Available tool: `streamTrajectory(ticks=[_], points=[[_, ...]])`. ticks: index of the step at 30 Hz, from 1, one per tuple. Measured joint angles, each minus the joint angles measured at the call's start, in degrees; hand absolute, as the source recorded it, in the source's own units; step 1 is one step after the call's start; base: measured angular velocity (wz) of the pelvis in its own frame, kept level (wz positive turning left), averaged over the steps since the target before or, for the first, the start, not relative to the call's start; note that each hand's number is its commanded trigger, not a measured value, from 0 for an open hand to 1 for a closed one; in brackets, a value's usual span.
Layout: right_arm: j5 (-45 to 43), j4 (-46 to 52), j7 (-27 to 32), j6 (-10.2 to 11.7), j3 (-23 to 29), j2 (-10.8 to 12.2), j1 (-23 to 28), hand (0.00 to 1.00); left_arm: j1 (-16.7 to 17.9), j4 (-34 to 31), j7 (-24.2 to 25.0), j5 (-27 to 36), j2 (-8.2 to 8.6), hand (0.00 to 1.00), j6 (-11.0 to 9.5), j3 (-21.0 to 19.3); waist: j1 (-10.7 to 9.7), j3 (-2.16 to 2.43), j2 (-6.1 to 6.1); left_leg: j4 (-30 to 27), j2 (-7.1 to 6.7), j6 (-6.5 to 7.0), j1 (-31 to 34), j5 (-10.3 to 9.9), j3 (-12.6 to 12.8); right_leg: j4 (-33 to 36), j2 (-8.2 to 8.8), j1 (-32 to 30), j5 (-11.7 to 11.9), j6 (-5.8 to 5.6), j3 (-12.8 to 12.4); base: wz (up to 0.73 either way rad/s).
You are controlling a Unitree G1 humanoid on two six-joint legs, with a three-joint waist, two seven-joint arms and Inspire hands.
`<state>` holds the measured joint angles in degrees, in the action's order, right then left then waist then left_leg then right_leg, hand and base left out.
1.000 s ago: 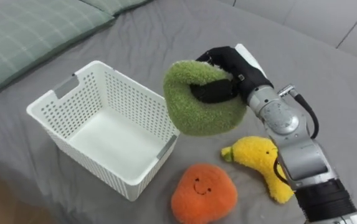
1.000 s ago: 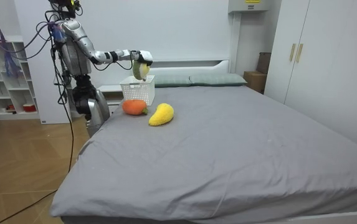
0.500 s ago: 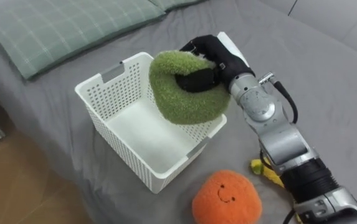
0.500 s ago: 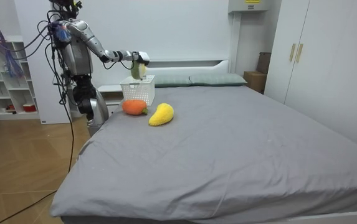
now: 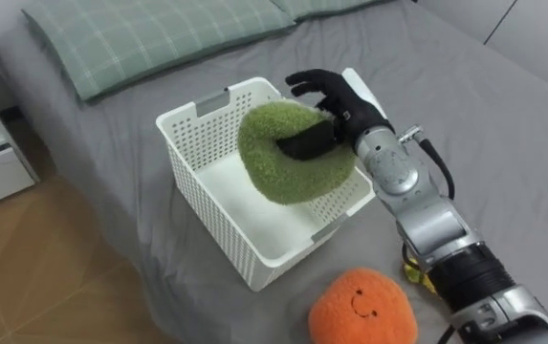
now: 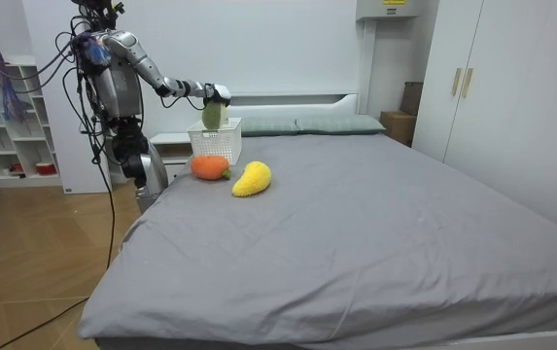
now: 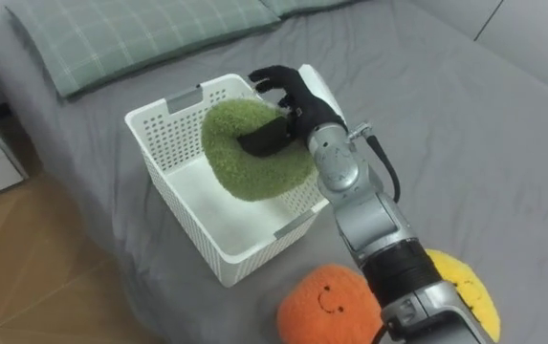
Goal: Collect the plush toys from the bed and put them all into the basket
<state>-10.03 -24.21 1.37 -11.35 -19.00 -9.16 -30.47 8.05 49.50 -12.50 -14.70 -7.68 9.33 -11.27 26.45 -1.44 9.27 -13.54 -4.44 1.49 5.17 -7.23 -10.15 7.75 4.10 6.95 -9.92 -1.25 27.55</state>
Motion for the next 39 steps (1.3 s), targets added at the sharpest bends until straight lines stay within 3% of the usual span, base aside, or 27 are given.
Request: streamTrajectory(ticks=[19,33,39], points=[[3.79,-4.53,3.48,3.92,-0.01,-0.47,0.0,0.0,-0.72,2.12,0.21,0.08,-0.6,0.0,-0.08,0.35,-1.38,-0.17,-0.24,0.35,0.07,0.06,-0.78,0.05,0.37,0.11,0.06,0.41,0.01,-0.02,-0.69,0.0],[4.0,-4.54,4.87,4.42,-0.03,-0.65,0.0,0.0,-0.7,2.14,0.19,0.07,-1.03,0.0,-0.07,1.29,-1.79,-0.03,-0.98,0.22,0.13,0.06,-0.92,0.05,0.53,0.2,0.04,0.48,0.06,-0.08,-0.95,0.0],[6.57,-4.53,5.32,4.62,-0.01,-1.22,0.01,0.0,0.06,2.37,0.06,0.02,-1.05,0.0,-0.07,1.27,-2.51,0.06,-1.06,0.37,0.75,0.08,-1.55,0.06,1.92,0.28,-0.13,0.34,0.11,-0.12,-3.13,-0.12]])
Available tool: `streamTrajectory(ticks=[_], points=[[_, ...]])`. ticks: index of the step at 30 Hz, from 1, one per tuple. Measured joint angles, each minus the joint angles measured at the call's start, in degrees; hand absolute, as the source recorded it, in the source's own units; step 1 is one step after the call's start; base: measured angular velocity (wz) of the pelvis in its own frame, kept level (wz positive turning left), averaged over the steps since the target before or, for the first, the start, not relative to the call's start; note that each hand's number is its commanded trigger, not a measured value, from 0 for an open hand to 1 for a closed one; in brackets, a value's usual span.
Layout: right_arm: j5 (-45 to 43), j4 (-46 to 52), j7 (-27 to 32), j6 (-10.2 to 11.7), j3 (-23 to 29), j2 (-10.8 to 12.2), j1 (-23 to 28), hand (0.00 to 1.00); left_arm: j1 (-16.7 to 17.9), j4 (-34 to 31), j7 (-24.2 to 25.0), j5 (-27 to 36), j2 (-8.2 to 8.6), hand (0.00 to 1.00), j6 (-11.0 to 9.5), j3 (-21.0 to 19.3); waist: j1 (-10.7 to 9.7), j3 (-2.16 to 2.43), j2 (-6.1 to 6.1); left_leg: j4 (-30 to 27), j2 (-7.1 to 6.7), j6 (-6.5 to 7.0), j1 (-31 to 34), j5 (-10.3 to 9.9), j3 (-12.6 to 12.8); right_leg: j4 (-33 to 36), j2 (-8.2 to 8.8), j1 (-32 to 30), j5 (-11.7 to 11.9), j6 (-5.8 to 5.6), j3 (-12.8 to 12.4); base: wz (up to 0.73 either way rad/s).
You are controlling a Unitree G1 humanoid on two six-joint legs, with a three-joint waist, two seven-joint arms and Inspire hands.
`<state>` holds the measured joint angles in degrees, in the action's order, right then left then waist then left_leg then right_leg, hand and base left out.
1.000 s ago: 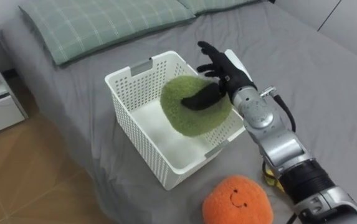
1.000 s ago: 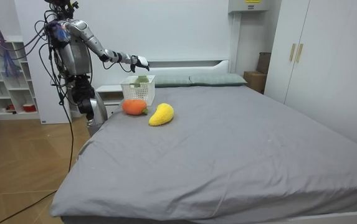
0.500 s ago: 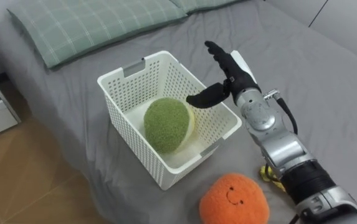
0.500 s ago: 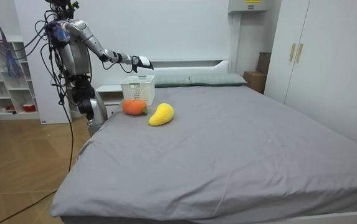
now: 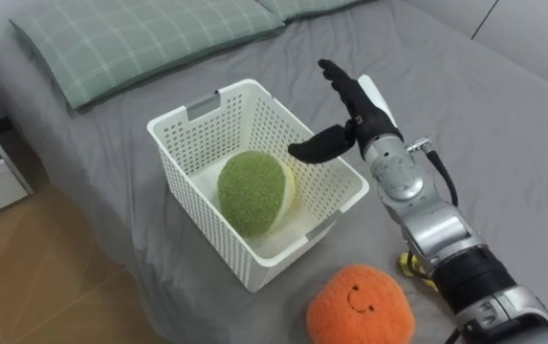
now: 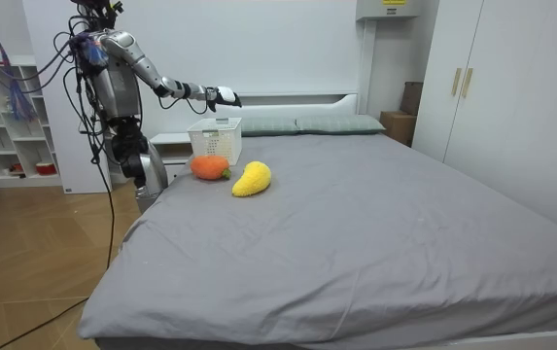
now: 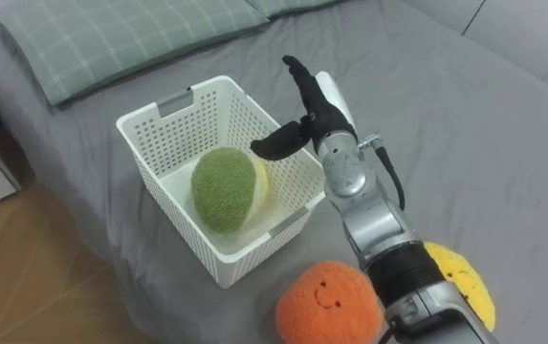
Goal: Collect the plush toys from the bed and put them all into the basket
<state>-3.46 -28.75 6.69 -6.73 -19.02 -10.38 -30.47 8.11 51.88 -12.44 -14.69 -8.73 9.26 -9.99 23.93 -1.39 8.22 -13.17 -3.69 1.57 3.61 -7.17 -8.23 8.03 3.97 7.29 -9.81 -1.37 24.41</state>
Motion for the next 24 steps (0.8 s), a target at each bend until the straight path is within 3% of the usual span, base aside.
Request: streamTrajectory(ticks=[2,7,10,15,19,24], points=[[0.87,0.01,0.02,0.77,0.01,-1.05,0.2,0.0,0.69,0.0,-0.19,-0.03,0.03,0.0,0.0,0.0,-0.48,0.06,-0.03,0.11,0.04,0.07,-0.35,-0.08,0.7,0.06,-0.04,0.01,0.03,-0.02,-0.79,-0.19],[0.68,1.47,0.24,0.93,0.97,-3.99,1.48,0.0,2.72,-0.03,-0.53,-0.17,0.52,0.0,0.05,-0.03,-2.83,0.7,-0.53,0.49,0.47,0.26,-0.67,-0.19,3.25,0.75,-0.06,-1.02,0.15,-0.03,-3.78,-0.21],[0.65,2.45,0.26,1.05,2.98,-4.18,2.92,0.0,3.14,-0.03,-0.74,0.02,1.03,0.0,0.02,0.14,-4.55,0.87,-1.45,0.78,1.01,0.48,-1.46,-0.35,4.81,0.78,0.0,-0.63,0.34,-0.06,-4.66,-0.24],[0.75,0.29,-0.17,1.61,4.58,-4.3,5.41,0.0,2.88,-0.04,-0.9,0.61,1.68,0.0,-0.19,0.34,-6.97,0.95,-2.35,1.95,1.3,0.62,-4.29,-0.61,7.48,0.97,-0.12,0.28,0.43,-0.09,-7.38,-0.31],[1.08,-0.5,-0.86,1.61,4.67,-6.41,7.65,0.0,2.21,-0.04,-0.9,0.73,1.45,0.0,-1.39,1.58,-9.51,0.97,-2.36,2.17,2.04,0.68,-4.78,-0.94,9.56,1.64,-0.25,-0.29,0.49,-0.1,-9.07,-0.25],[0.73,-0.48,-1.74,1.61,5.08,-7.2,9.69,0.0,1.88,-0.02,-0.9,1.63,1.44,0.0,-2.22,1.98,-11.62,1.03,-2.09,2.74,2.18,0.67,-5.44,-1.26,11.23,1.72,-0.42,-0.68,0.5,-0.12,-10.83,-0.21]])
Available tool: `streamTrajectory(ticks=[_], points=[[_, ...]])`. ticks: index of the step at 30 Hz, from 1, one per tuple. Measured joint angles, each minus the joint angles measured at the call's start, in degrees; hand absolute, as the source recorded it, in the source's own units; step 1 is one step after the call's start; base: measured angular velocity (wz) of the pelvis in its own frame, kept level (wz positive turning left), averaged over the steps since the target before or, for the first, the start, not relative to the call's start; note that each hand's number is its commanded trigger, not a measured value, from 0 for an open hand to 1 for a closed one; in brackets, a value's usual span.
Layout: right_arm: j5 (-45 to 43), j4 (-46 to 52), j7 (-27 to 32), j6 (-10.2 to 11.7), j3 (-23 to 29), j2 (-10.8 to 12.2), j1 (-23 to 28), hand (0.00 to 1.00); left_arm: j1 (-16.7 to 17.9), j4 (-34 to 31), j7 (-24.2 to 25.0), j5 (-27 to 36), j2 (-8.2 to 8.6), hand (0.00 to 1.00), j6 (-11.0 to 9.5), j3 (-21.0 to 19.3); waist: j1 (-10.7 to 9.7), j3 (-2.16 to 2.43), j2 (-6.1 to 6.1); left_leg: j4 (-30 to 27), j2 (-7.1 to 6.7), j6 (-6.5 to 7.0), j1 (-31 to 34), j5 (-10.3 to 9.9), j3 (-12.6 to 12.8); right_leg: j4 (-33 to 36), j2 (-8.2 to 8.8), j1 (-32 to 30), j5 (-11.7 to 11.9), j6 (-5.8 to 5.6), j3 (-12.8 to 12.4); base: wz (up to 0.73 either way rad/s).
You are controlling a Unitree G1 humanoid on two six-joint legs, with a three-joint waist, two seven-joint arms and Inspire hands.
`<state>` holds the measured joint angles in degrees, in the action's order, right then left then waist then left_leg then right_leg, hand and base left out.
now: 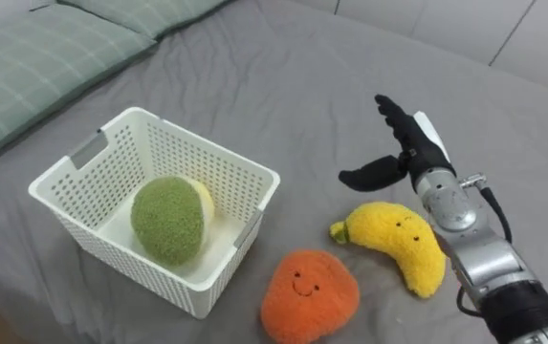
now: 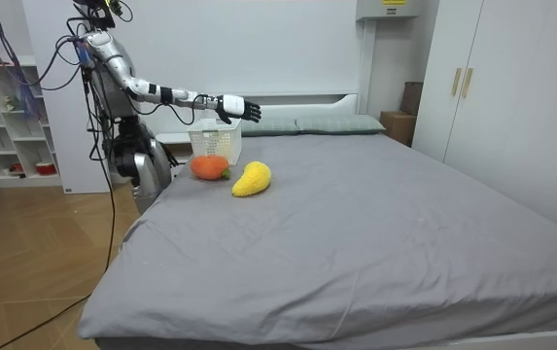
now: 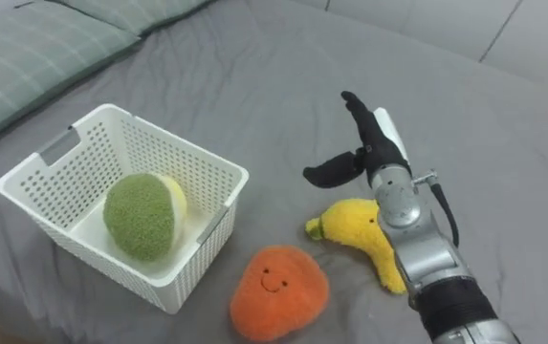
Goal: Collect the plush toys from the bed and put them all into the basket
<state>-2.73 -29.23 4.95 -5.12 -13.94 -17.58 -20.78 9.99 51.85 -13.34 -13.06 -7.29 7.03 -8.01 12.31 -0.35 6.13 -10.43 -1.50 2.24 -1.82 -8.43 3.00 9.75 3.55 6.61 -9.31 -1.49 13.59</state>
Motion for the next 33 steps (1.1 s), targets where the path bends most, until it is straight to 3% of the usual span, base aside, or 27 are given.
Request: streamTrajectory(ticks=[3,7,13,18,22,23,29,33], points=[[-0.01,-0.89,-0.29,0.12,0.12,0.0,0.92,0.0,-0.12,0.04,-0.23,-0.01,-0.09,0.0,-0.05,-0.07,-0.3,0.03,0.4,0.8,0.03,-0.05,-1.2,-0.03,0.5,-0.14,-0.21,0.63,0.02,0.02,-0.75,-0.11],[-0.11,-5.72,-1.59,0.12,0.11,-0.01,1.81,0.0,-0.13,1.21,-0.26,-0.03,-0.66,0.0,-0.81,-0.04,-0.75,-0.4,1.59,0.77,0.09,-0.11,-1.23,-0.13,0.66,-0.2,-0.29,0.55,0.02,0.02,-0.83,0.0],[0.22,-14.82,-2.37,0.07,-0.13,-0.01,2.39,0.0,0.39,2.41,0.04,0.03,-2.51,0.0,-0.66,0.54,-0.66,0.09,2.68,0.12,0.58,-0.14,0.01,-0.36,0.98,-0.16,-0.36,-0.82,0.04,0.05,-0.83,-0.03],[0.24,-20.92,-1.9,0.1,-0.83,0.2,2.27,0.0,-1.19,3.36,-0.14,0.8,-3.08,0.0,-0.73,0.63,0.58,0.06,3.19,-1.41,0.77,-0.38,3.55,-0.84,0.79,0.0,-0.72,-3.44,0.31,0.4,0.07,0.02],[1.32,-27.42,-0.19,0.32,-0.84,0.08,0.78,0.0,-4.53,5.99,0.11,4.59,-3.28,0.0,-1.15,3.93,2.26,-0.48,3.34,-2.34,0.87,-0.58,6.67,-0.68,-0.2,-0.03,-0.94,-5.85,0.57,0.8,0.97,0.1],[1.21,-29.16,-0.14,0.49,-1.01,0.14,-0.61,0.0,-5.38,6.29,0.54,6.68,-3.33,0.0,-1.55,4.9,2.36,-0.77,3.3,-2.6,0.89,-0.65,8.0,-0.56,-0.49,0.04,-0.99,-7.05,0.7,0.91,1.18,0.05],[1.22,-36.67,2.31,1.96,-1.13,-0.27,-7.4,0.0,-7.87,7.91,3.31,11.55,-4.0,0.0,-2.74,7.73,2.17,-1.4,3.38,-3.28,1.05,-0.8,13.33,0.09,-1.4,-0.03,-1.05,-11.65,1.18,1.08,3.02,0.1],[1.03,-38.19,4.5,2.78,-1.12,-0.83,-7.93,0.0,-8.34,7.74,4.65,12.5,-4.26,0.0,-3.59,9.52,2.27,-1.71,3.69,-3.08,1.03,-0.82,14.46,0.12,-1.96,-0.12,-1.05,-12.66,1.18,1.08,4.45,0.09]])
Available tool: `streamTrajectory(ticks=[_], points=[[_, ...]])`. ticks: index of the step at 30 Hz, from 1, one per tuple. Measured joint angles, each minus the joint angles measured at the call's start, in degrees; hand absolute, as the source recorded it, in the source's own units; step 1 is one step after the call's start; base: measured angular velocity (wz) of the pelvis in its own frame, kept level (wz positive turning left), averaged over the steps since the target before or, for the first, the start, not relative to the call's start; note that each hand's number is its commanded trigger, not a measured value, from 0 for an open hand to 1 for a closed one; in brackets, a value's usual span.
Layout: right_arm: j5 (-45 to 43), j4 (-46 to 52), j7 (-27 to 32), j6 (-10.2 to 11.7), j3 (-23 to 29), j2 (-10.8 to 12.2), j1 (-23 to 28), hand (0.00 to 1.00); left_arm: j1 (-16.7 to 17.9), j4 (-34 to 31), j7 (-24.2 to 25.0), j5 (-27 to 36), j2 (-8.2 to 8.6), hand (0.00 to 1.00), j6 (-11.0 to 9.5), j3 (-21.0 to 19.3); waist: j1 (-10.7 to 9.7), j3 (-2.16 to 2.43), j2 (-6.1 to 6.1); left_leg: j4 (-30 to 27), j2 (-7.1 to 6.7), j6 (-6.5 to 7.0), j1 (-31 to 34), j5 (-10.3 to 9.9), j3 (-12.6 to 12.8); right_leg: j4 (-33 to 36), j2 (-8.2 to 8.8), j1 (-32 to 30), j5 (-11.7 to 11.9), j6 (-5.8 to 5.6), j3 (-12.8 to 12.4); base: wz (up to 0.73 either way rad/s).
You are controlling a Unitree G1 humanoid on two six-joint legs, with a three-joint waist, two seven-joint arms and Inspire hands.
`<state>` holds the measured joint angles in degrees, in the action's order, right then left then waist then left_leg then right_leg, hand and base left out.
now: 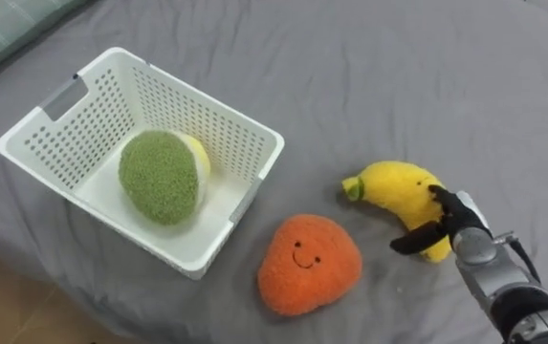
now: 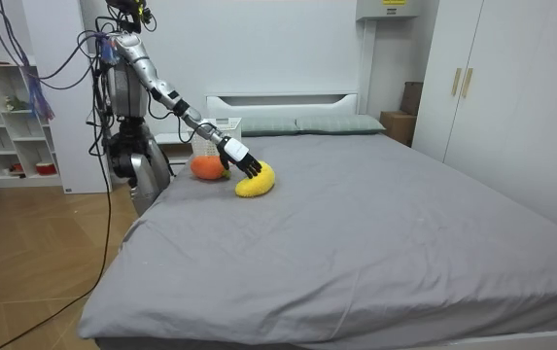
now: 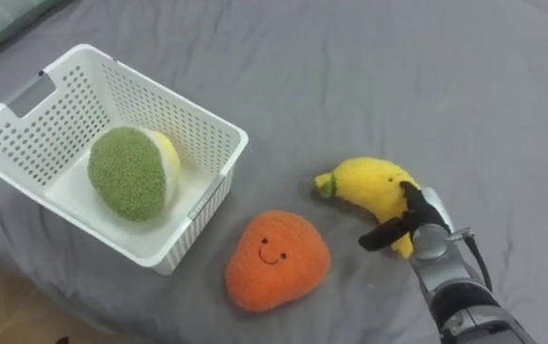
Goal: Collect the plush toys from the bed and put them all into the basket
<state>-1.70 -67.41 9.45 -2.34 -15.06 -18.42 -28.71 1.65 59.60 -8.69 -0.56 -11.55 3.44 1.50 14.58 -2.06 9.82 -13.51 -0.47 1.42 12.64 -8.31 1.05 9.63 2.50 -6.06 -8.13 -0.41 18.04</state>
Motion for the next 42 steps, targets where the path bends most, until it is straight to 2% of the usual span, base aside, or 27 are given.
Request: streamTrajectory(ticks=[4,10,15,25,33,37,39,42], points=[[-1.21,-0.3,2.28,0.48,0.0,-0.26,-0.12,0.0,-0.55,0.02,0.83,0.06,-0.07,0.0,-1.1,1.42,-0.15,-0.18,0.23,-0.06,-0.1,0.01,1.79,0.01,-0.12,-0.02,0.27,-1.68,0.0,0.0,2.5,0.0],[-0.97,-0.81,5.66,1.18,0.05,-0.42,-0.72,0.0,-1.37,-0.14,2.41,1.12,-0.34,0.0,-2.32,3.25,-0.04,-0.26,0.12,-0.14,-0.16,0.04,3.12,0.02,-0.23,-0.02,0.33,-3.03,0.0,0.0,2.62,0.0],[-0.89,-0.8,7.99,1.55,0.09,-0.47,-1.46,0.0,-1.23,-0.28,3.21,1.15,-0.43,0.0,-2.65,3.25,-0.01,-0.66,-0.45,-0.07,-0.13,0.04,3.39,0.02,-0.23,-0.03,0.31,-3.31,0.0,0.0,2.64,0.0],[-1.44,-0.71,9.92,2.98,0.65,-2.61,-2.4,0.0,-1.12,-0.49,3.83,1.37,-0.71,0.0,-3.29,3.23,-0.21,-0.65,-0.66,-0.13,-0.28,0.04,4.87,0.07,-1.26,0.01,0.29,-4.45,-0.01,0.0,2.6,0.03],[-6.67,-0.81,9.94,3.58,0.65,-2.76,-2.94,0.0,-1.21,0.17,4.28,3.82,-0.68,0.0,-3.39,3.25,-0.13,-0.65,-0.66,-0.13,-0.31,0.06,4.8,0.14,-1.76,-0.02,0.33,-4.28,-0.01,0.0,3.31,0.01],[-7.3,-1.94,11.81,3.81,0.58,-2.75,-2.88,0.0,-0.99,0.84,4.28,5.69,-0.68,0.0,-3.5,3.25,0.03,-0.68,-0.69,-0.12,-0.27,0.06,4.79,0.14,-1.6,-0.05,0.36,-4.21,-0.01,0.0,3.47,0.0],[-7.3,-2.25,12.93,3.9,0.58,-2.75,-2.87,0.0,-0.93,1.09,4.28,6.48,-0.69,0.0,-3.53,3.26,0.03,-0.74,-0.78,-0.13,-0.26,0.06,4.8,0.15,-1.54,-0.05,0.36,-4.21,-0.01,0.0,3.41,0.0],[-6.79,-3.8,14.15,4.15,0.51,-2.76,-2.92,0.0,-0.84,1.19,4.28,6.78,-0.78,0.0,-3.54,3.81,0.25,-1.11,-1.29,-0.42,-0.29,0.07,4.95,0.15,-1.45,0.03,0.36,-4.19,-0.01,0.0,3.45,0.01]])
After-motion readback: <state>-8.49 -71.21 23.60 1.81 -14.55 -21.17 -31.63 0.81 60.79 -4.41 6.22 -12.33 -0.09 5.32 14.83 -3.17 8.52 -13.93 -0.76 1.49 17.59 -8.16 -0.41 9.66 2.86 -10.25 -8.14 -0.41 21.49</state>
